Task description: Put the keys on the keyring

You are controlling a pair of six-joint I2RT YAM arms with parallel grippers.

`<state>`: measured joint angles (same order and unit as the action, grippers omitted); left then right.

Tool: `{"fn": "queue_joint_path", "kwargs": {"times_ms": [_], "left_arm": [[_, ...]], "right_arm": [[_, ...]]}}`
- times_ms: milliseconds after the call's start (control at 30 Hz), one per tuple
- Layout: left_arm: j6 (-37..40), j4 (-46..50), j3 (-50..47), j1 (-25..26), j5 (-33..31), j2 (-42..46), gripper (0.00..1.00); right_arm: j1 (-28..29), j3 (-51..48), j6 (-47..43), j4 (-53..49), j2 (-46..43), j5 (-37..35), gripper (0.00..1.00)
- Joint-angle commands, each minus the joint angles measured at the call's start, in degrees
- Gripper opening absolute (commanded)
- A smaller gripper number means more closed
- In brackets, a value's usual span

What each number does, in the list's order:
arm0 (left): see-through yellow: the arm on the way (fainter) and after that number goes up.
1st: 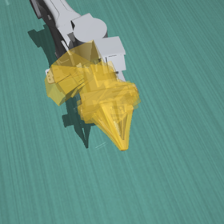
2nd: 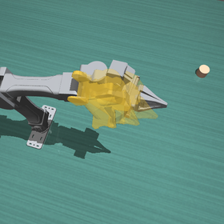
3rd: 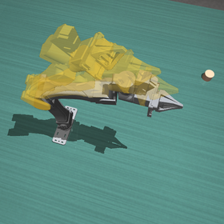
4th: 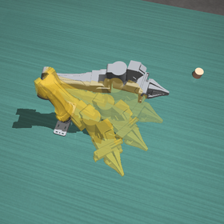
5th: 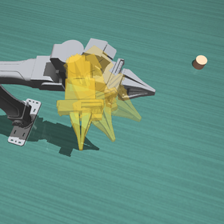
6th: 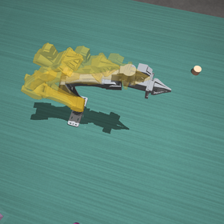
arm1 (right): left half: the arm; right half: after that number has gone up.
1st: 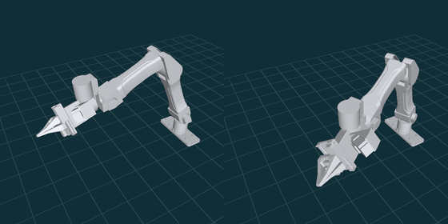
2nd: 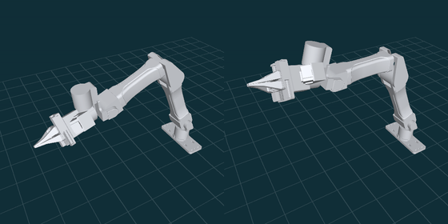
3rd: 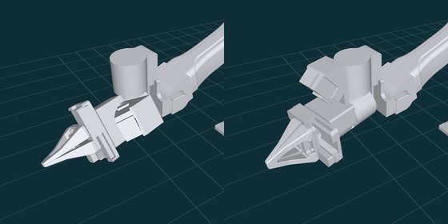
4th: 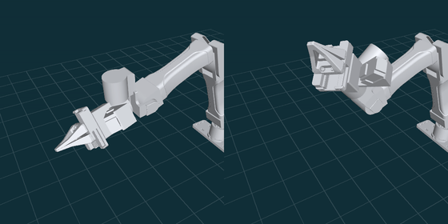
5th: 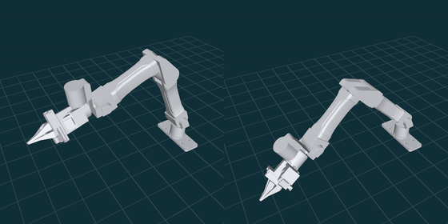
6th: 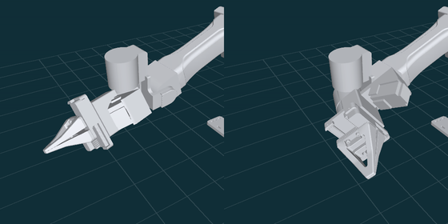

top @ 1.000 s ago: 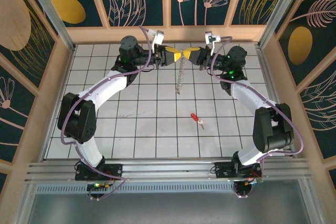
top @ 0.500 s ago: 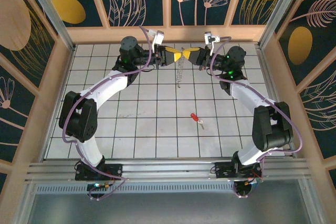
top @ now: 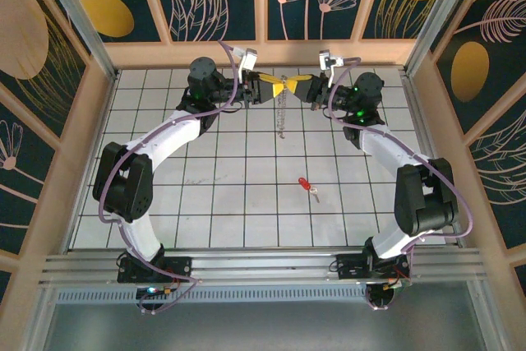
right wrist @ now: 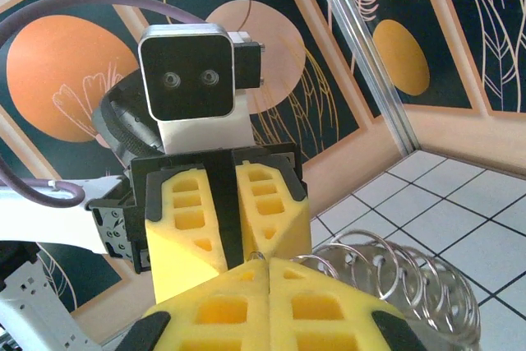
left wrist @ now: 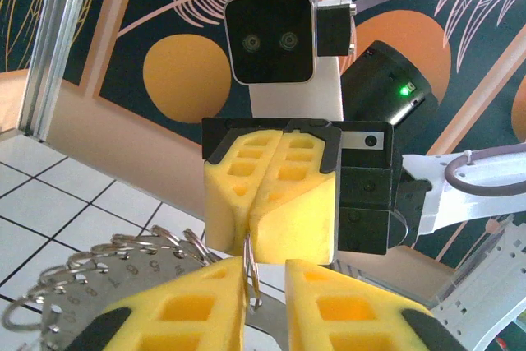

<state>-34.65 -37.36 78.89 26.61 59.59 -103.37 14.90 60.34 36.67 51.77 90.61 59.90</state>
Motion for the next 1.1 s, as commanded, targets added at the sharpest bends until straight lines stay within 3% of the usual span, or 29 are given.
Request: {"fn": "queue_joint_path", "kwargs": {"times_ms": [0,133,233,300,333,433,467,533,700,867,1000,1067], "left_arm": [[0.02,-3.68,-0.32,0.37,2.71,-0.38,0.12],[0.49,-3.20,-0.24,0.37,2.67,-0.42,0.02],[2.34,-1.17,0.03,0.33,2.17,-0.08,0.00],[5.00,1.92,0.44,0.37,1.65,0.48,0.00],[6.68,3.96,0.80,0.36,1.34,0.78,0.00],[10.31,8.53,2.22,0.37,1.23,1.31,0.00],[11.60,10.45,2.92,0.35,1.25,1.49,0.00],[14.96,14.79,4.59,0.37,1.00,1.59,0.00],[23.82,28.58,11.78,0.37,0.81,0.37,0.00],[30.17,40.27,20.94,0.37,2.10,-2.80,0.00],[35.25,49.61,29.49,0.28,2.67,-5.36,0.00],[36.94,53.01,33.44,0.13,3.62,-6.53,0.00]], "right_arm": [[0.66,1.45,0.78,2.63,0.64,-0.66,0.00],[0.64,1.62,0.86,2.64,0.63,-0.84,0.00],[0.08,2.60,0.25,-0.47,0.20,-2.15,0.00],[-1.57,2.65,-0.23,-3.58,-1.00,-3.88,0.32],[-2.65,2.27,0.25,-4.12,-1.68,-4.61,0.44],[-5.45,1.07,1.95,-4.99,-3.47,-5.06,0.62],[-6.24,0.77,2.17,-5.79,-3.98,-5.21,0.75],[-7.16,0.26,1.84,-7.55,-5.03,-5.49,0.82],[-8.46,-0.80,0.00,-11.40,-7.23,-5.38,0.81],[-8.65,-1.16,0.15,-11.54,-7.69,-3.96,0.74],[-8.71,-1.42,-0.61,-11.22,-7.66,-2.13,0.62],[-8.66,-1.40,-1.10,-10.84,-7.56,-0.54,0.50]]}}
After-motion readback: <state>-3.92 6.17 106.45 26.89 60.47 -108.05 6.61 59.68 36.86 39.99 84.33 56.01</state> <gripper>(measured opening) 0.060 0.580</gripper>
